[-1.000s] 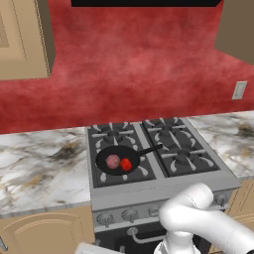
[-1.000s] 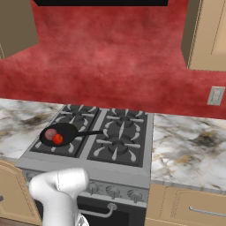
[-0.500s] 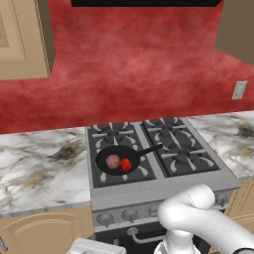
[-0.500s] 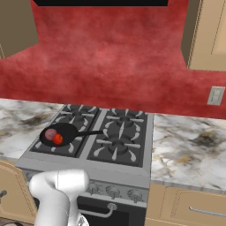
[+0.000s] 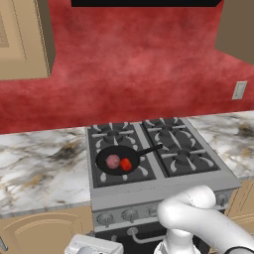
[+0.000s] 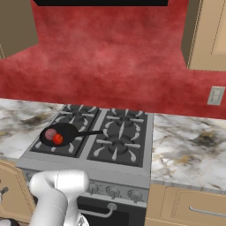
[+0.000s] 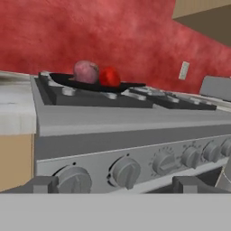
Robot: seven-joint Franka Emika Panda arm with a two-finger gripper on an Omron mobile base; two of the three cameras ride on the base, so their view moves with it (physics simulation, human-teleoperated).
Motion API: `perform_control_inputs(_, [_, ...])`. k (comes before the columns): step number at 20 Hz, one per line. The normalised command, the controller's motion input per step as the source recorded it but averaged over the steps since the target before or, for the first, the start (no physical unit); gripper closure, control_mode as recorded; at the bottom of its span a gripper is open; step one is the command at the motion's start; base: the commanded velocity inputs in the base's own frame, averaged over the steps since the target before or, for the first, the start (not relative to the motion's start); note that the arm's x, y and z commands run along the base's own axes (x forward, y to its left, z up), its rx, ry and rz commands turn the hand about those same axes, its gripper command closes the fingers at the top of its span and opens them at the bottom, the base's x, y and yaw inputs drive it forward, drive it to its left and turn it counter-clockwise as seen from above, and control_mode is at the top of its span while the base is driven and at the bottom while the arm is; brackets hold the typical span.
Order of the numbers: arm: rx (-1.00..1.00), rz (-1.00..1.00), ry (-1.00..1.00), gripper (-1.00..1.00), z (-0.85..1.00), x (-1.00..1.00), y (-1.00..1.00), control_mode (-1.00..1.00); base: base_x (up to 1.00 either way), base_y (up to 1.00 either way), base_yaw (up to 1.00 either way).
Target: Place the pan on the front left burner on the stove. Then place the tomato and the onion in the pan and turn on the front left burner.
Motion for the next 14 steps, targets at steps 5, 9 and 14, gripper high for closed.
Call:
perform_control_inputs(5, [0.00,0.02,0.00,-1.00,0.00,0.00,-0.08,-1.00,0.00,0.00,0.00])
perform_control_inputs(9, [0.00,0.02,0.00,-1.00,0.00,0.00,-0.26,-1.00,0.00,0.00,0.00])
perform_control_inputs(14, [0.00,0.04,0.00,-1.00,0.00,0.00,-0.32,-1.00,0.00,0.00,0.00])
